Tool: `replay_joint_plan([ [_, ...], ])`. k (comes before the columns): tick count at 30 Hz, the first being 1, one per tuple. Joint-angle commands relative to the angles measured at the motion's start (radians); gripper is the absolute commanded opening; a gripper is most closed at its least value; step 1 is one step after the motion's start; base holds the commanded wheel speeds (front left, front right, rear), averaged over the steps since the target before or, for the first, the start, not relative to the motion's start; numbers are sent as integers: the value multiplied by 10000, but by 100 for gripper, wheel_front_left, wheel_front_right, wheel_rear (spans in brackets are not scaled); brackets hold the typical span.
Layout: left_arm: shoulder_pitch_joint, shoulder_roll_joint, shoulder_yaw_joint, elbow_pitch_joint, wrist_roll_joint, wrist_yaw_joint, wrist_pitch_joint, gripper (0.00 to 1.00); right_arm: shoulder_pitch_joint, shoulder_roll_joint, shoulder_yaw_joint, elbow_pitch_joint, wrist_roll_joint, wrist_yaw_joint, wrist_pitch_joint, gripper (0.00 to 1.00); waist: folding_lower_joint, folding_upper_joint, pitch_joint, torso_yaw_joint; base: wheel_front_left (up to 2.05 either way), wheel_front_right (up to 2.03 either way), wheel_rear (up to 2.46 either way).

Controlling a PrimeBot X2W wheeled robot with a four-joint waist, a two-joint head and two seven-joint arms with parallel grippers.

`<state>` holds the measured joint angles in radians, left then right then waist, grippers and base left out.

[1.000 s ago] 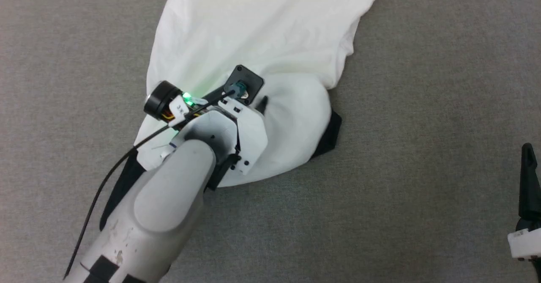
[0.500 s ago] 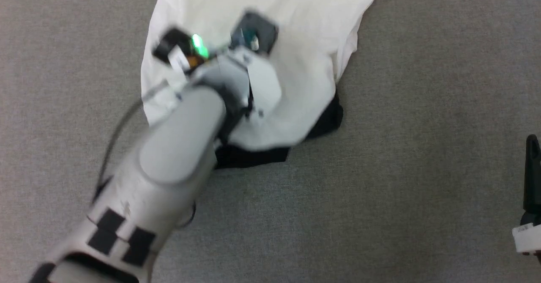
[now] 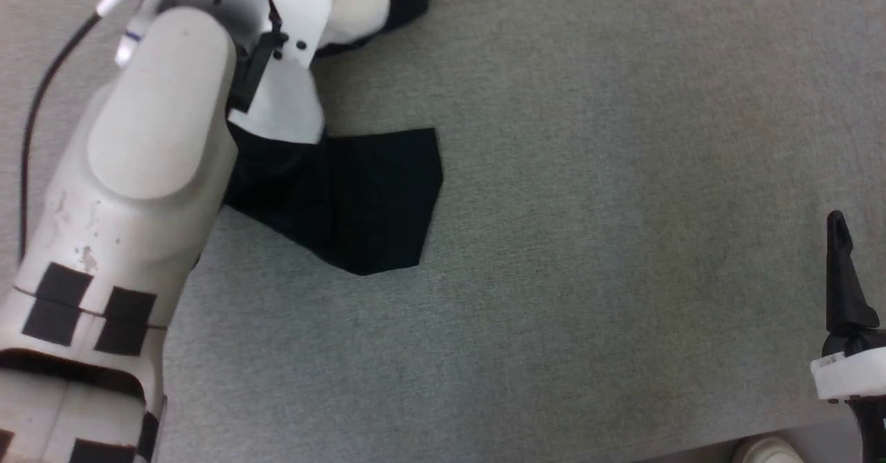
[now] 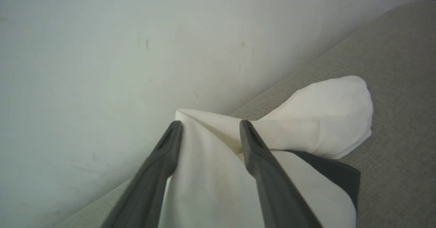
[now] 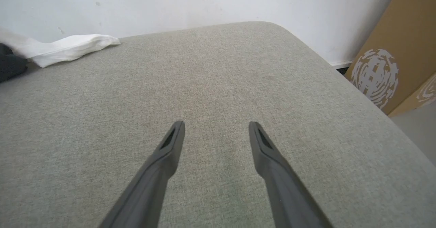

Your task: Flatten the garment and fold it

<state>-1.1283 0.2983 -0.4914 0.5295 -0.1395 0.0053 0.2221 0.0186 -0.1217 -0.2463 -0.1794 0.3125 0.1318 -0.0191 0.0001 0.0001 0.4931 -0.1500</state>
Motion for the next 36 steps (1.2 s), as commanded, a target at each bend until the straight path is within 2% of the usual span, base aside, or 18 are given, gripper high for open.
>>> replay_joint_plan([
  [1,238,-59,55,184,-83,123,-112,100,-193,-29,25,74,83,-11,-104,100,-1,-1,251,-229,0,0,0],
  [7,413,-412,275,249,-544,216,-885,100,-360,-147,10,280,125,-11,-216,100,-1,-1,275,-42,0,0,0],
  [14,1141,-865,644,-1870,-1101,516,-2578,100,-214,-140,-14,305,14,-11,-201,100,-1,-1,-398,519,0,0,0],
  [17,2285,-923,695,-3201,-1318,791,-2972,100,-65,-56,-7,253,-63,-11,-142,100,-1,-1,-806,741,0,0,0],
  [20,3867,-861,668,-4601,-1380,1266,-3215,100,123,45,-16,192,-160,-11,-63,100,-1,-1,-1219,941,0,0,0],
  [23,5676,-737,698,-5846,-1337,1929,-3524,100,331,175,3,121,-275,-11,20,100,-1,-1,-1608,1097,0,0,0],
  [29,9673,-1009,1065,-7546,-1608,3446,-4522,100,821,465,86,7,-454,-11,138,100,-1,-1,-2252,1359,0,0,0],
  [32,11118,-1197,1264,-7877,-1850,3734,-4742,100,1034,530,125,-142,-526,-11,207,100,-1,-1,-2380,1620,0,0,0],
  [36,11895,-1063,1310,-7881,-1625,3590,-4821,100,971,310,263,-516,-653,-11,397,100,-1,-1,-2328,2093,0,0,0],
])
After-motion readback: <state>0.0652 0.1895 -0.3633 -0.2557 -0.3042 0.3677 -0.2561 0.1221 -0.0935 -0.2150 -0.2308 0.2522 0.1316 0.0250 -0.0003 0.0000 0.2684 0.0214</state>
